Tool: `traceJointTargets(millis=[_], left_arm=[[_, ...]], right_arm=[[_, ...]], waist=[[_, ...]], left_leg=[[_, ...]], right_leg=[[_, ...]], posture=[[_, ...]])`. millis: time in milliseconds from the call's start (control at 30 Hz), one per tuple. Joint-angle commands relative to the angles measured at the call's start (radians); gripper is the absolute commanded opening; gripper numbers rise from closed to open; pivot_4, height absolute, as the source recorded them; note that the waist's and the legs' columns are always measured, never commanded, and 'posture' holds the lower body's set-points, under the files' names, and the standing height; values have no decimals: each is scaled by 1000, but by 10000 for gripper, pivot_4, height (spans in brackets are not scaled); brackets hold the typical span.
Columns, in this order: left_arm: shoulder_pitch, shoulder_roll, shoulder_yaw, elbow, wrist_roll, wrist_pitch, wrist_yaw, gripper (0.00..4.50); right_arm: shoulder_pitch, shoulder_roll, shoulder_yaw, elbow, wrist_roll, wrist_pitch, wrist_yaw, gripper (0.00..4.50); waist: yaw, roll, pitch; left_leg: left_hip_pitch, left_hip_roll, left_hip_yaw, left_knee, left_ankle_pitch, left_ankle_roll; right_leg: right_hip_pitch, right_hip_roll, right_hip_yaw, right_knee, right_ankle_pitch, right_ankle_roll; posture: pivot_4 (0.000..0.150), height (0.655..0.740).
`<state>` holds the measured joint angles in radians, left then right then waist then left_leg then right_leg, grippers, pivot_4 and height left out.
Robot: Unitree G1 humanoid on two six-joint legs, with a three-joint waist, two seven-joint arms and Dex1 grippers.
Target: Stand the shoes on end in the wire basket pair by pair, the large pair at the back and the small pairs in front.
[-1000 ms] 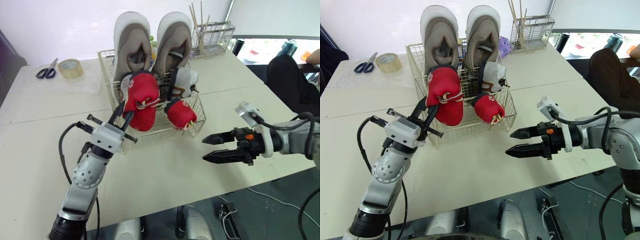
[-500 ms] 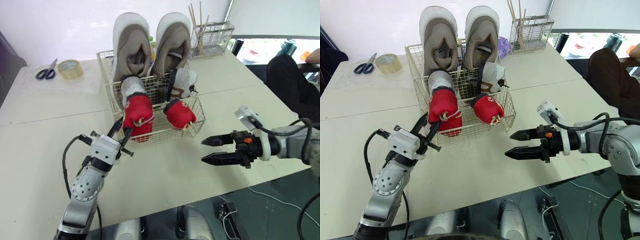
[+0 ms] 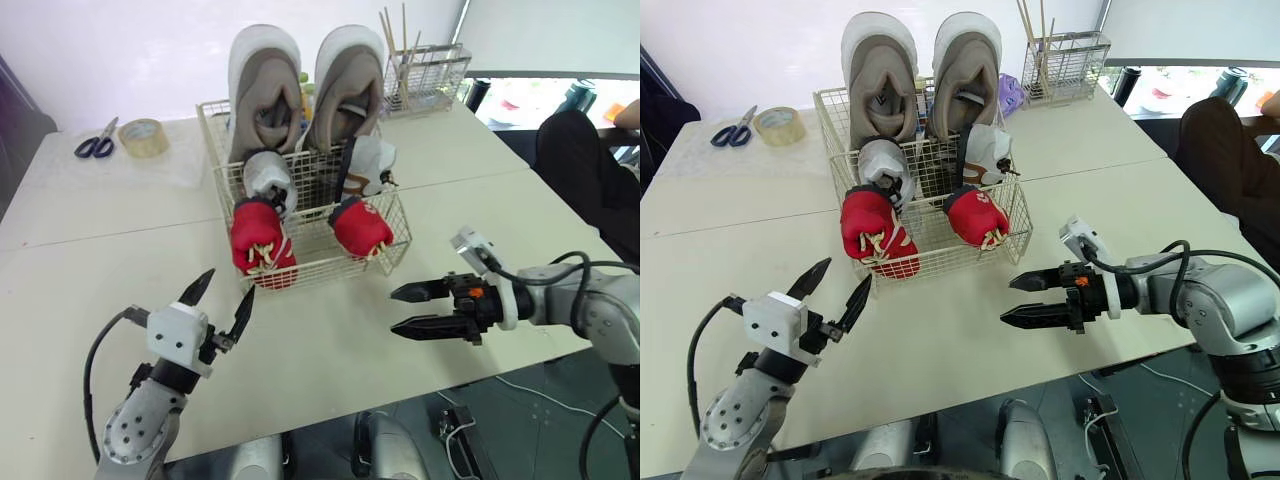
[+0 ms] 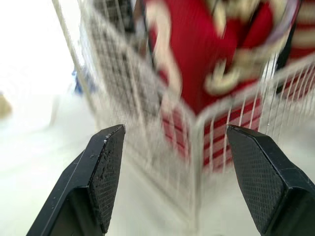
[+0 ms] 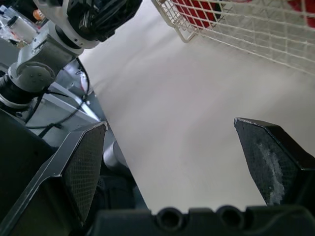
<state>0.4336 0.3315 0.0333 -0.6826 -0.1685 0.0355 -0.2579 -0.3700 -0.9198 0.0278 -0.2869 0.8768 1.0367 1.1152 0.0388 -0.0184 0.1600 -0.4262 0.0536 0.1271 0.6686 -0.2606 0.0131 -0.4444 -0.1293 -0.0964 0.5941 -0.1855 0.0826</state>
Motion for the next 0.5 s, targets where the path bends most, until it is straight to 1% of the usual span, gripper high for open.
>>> traceJointTargets(millis=[33, 100, 167, 233, 300, 333, 367, 433, 500], left_arm=[[41, 15, 45, -73, -10, -1, -19, 33648], [112, 24, 76, -88, -3, -17, -36, 33648], [217, 15, 145, -122, -24, -5, -39, 33648], [310, -5, 247, -143, -67, 33, -26, 33648], [355, -15, 337, -132, -172, 191, 8, 33648], [369, 1, 360, -120, -197, 269, 4, 33648], [371, 9, 388, -106, -230, 309, -2, 33648], [359, 26, 432, -91, -293, 344, -32, 33648], [271, 48, 491, -42, -380, 402, -21, 33648]], right_arm=[[-2, 9, 4, 0, -20, -36, 26, 45000], [9, 10, 10, 0, -28, -47, 34, 45000], [35, 6, 6, 11, -39, -53, 39, 45000], [66, -5, -14, 58, -57, -69, 46, 45000], [89, -26, -39, 142, -89, -101, 66, 45000], [94, -36, -45, 179, -107, -120, 77, 45000], [93, -43, -50, 215, -125, -139, 85, 45000], [83, -47, -54, 268, -154, -167, 92, 45000], [62, -53, -58, 332, -193, -204, 91, 45000]], waist=[[-1, 0, 0], [-3, 0, 0], [-8, -1, 1], [-11, -1, 2], [-9, -1, 3], [-6, 0, 3], [-5, 0, 3], [-4, 0, 3], [-4, 1, 3]], left_leg=[[0, 0, 0, 0, 0, 0], [0, 0, 0, 0, 0, 0], [-1, 0, 1, -1, -1, 1], [-1, 0, 0, -1, 0, 1], [-1, 0, 0, -1, -1, 0], [-1, 0, -1, -1, -1, -1], [0, 0, -1, -1, -1, -1], [0, -1, -1, 0, -1, -1], [0, -1, 0, 0, -2, -1]], right_leg=[[0, 0, 0, 0, 0, 0], [0, 0, 0, -1, 0, 0], [-1, 0, 0, -1, 0, 0], [-2, 0, 0, -1, -1, 1], [-2, 0, 0, -1, -3, 5], [-3, 0, 0, -1, -4, 5], [-5, -1, 0, -1, -4, 5], [-5, -1, 0, -1, -4, 6], [-4, -1, 0, -2, -4, 6]], posture=[[1500, 7400], [1500, 7400], [1500, 7400], [1500, 7400], [1500, 7400], [1500, 7400], [1500, 7400], [1500, 7400], [1500, 7400]])
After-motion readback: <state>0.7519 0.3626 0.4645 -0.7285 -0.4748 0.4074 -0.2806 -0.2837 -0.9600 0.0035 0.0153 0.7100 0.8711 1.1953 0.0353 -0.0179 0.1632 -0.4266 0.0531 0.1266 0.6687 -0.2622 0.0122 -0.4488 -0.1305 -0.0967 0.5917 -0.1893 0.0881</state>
